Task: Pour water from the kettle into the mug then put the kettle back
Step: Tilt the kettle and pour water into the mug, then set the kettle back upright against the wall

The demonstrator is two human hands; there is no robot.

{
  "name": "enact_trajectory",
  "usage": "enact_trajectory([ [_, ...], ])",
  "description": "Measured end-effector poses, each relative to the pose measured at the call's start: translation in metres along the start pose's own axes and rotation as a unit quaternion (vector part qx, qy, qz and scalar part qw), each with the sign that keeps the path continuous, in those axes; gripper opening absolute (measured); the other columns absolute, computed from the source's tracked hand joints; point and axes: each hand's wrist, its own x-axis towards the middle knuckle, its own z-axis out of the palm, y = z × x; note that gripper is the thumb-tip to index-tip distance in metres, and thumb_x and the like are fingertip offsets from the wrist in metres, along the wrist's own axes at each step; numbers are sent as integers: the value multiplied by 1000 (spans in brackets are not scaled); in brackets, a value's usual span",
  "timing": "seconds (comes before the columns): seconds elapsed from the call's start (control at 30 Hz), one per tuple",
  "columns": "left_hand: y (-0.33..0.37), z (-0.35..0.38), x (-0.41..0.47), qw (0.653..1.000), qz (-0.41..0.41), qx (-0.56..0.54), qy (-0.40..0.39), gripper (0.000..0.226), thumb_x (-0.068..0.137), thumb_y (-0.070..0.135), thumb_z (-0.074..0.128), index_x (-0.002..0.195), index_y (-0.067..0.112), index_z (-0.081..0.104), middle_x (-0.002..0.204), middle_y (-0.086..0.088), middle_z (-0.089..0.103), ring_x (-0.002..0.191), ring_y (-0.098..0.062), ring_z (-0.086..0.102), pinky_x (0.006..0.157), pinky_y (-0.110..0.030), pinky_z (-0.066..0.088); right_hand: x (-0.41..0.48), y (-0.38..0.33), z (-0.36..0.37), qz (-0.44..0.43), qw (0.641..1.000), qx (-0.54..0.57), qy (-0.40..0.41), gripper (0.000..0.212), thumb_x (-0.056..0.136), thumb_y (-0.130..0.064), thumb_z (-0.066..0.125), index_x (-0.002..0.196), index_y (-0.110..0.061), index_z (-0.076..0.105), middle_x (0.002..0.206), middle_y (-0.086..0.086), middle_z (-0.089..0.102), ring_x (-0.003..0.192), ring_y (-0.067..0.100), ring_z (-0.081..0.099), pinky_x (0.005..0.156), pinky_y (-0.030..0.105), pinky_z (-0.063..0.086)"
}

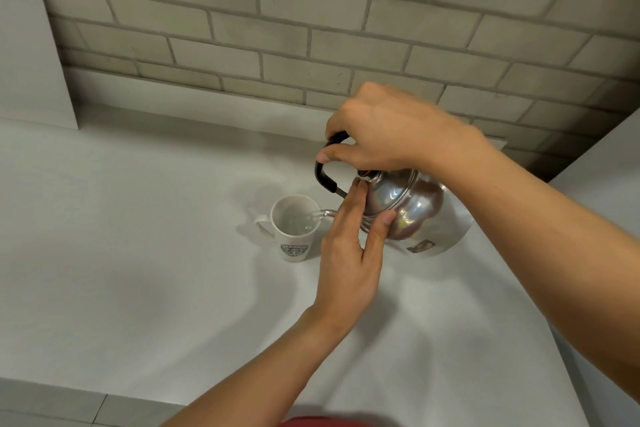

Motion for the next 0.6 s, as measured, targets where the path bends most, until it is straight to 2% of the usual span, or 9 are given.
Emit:
enact_trajectory([
  [0.13,-4,-6,2,999,18,37,-28,58,106,44,53,158,21,41,156,12,53,142,3,47,113,-14,37,-10,9,9,-3,999,37,28,44,96,-62,60,108,-24,80,80,4,65,84,32,66,69,44,56],
  [0.3,-11,-15,4,990,8,98,-97,63,104,47,56,159,22,39,167,7,38,155,-2,30,124,-23,28,-33,26,28,-3,991,88,102,47,98,-60,57,110,-21,81,83,4,77,79,25,67,75,45,56],
  [0.4,-12,-21,10,978,40,160,-128,62,102,47,61,157,24,43,167,8,38,154,-1,31,123,-17,26,-53,35,45,6,978,121,170,43,99,-54,60,104,-18,82,78,2,76,70,22,67,72,43,54],
  [0.5,-8,-29,18,968,82,190,-141,49,99,45,67,144,26,59,153,5,54,140,1,47,113,-7,30,-73,43,63,53,949,177,254,33,97,-46,70,102,-17,84,81,-1,79,72,19,71,73,35,54],
  [0.57,-5,-34,24,969,113,187,-113,26,98,41,70,119,25,71,132,6,66,120,1,60,102,-11,43,-84,48,74,85,926,209,303,27,95,-40,76,101,-15,85,82,-2,80,71,15,70,72,33,55],
  [0.6,-3,-36,27,971,124,184,-87,15,98,38,71,105,25,71,119,7,68,109,0,64,94,-13,46,-89,50,80,95,914,221,326,24,94,-37,78,100,-14,85,81,-2,79,69,14,69,70,34,56],
])
